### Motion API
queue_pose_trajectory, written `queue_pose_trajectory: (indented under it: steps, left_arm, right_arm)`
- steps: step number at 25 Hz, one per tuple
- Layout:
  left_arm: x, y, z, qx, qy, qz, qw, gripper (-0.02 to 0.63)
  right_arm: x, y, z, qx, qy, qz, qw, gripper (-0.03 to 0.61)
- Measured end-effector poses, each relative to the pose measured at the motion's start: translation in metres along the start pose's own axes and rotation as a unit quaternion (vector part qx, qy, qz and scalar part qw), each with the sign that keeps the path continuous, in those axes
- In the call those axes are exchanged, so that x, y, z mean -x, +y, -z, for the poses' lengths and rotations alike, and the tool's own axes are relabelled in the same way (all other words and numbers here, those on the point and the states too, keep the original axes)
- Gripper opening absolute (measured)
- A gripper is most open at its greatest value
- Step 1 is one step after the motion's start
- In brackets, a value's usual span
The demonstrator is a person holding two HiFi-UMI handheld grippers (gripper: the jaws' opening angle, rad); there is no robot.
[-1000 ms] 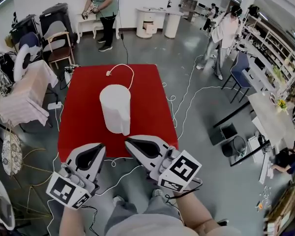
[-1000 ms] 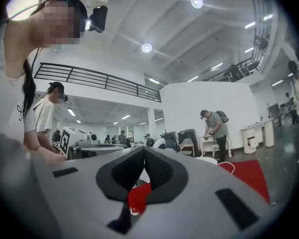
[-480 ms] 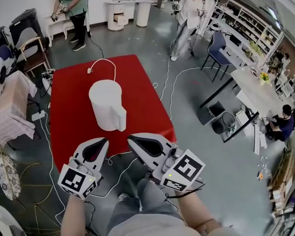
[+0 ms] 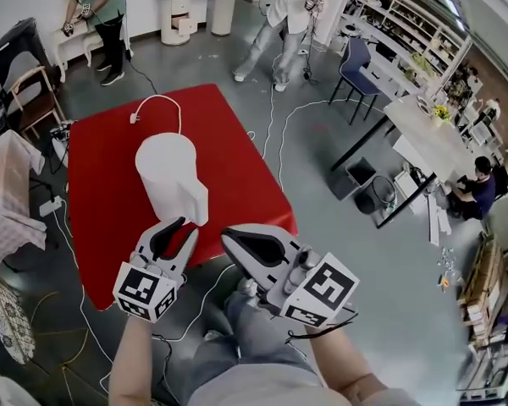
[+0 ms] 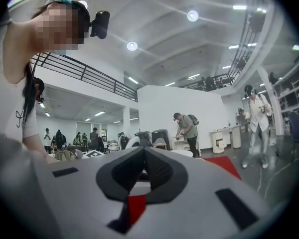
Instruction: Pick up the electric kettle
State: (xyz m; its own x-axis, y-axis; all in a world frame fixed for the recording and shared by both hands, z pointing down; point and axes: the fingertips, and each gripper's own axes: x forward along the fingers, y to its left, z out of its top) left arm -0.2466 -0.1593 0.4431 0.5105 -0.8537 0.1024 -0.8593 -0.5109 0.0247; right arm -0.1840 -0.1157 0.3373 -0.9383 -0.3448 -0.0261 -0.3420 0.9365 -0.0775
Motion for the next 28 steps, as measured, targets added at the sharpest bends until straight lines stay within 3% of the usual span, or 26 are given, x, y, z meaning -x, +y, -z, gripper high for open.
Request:
queue_pose_trajectory:
  steps: [10,28]
  left_arm:
    - [-0.042,0.018,0.033,0.005,0.014,0.011,0.9998,0.137]
    - [-0.114,0.01,0.042,0.017,0.006,0.039,0.9991,0.14]
  right_arm:
    - [-0.014,-0.021,0.01,0.008,0.007,0.012,1.0,0.006]
    - [0.002,-0.062,0.034,0.001,0.025,0.054,0.998,0.006]
